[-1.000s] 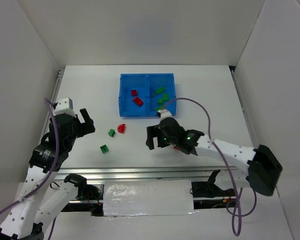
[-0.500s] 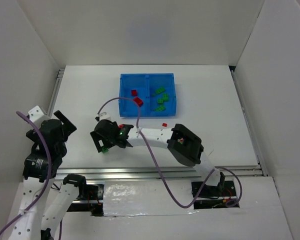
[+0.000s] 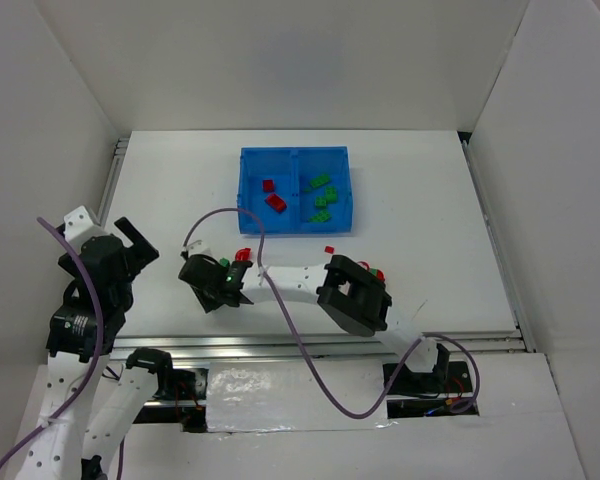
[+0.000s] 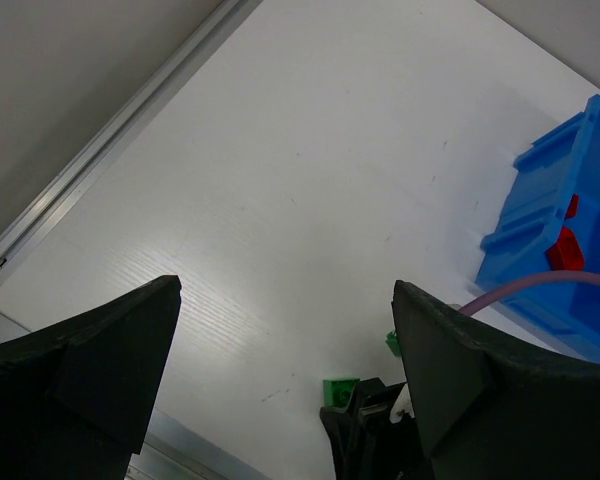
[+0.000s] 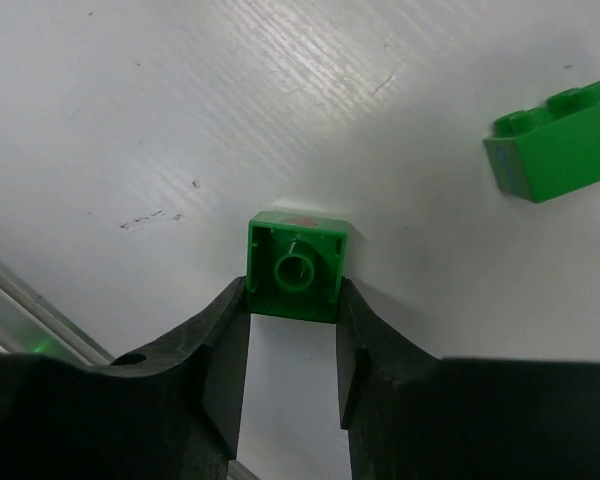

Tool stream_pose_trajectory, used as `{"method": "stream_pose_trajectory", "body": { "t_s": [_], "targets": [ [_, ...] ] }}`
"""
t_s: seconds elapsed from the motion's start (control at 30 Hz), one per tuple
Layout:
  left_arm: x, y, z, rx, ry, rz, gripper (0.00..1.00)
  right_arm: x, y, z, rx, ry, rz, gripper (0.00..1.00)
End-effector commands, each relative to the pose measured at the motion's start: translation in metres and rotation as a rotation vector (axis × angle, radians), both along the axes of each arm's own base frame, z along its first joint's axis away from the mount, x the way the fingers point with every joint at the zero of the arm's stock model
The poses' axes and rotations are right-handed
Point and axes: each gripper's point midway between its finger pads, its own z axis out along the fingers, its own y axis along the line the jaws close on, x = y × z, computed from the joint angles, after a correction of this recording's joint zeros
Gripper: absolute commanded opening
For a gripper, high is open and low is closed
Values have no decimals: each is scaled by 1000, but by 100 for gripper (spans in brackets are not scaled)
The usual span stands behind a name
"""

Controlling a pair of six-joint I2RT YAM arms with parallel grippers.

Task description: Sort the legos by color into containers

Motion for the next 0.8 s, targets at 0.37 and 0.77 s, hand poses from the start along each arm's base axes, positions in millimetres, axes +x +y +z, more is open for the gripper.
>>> {"method": "stream_pose_trajectory", "body": {
  "t_s": [0.37,0.77],
  "targets": [
    [14,-20,12,0,-59,-140,99,61,-102,143,278,-179,-165,18],
    [33,-52,0,-14,-17,-339,99,225,-268,154,96,-301,-580,25]
  ]
}}
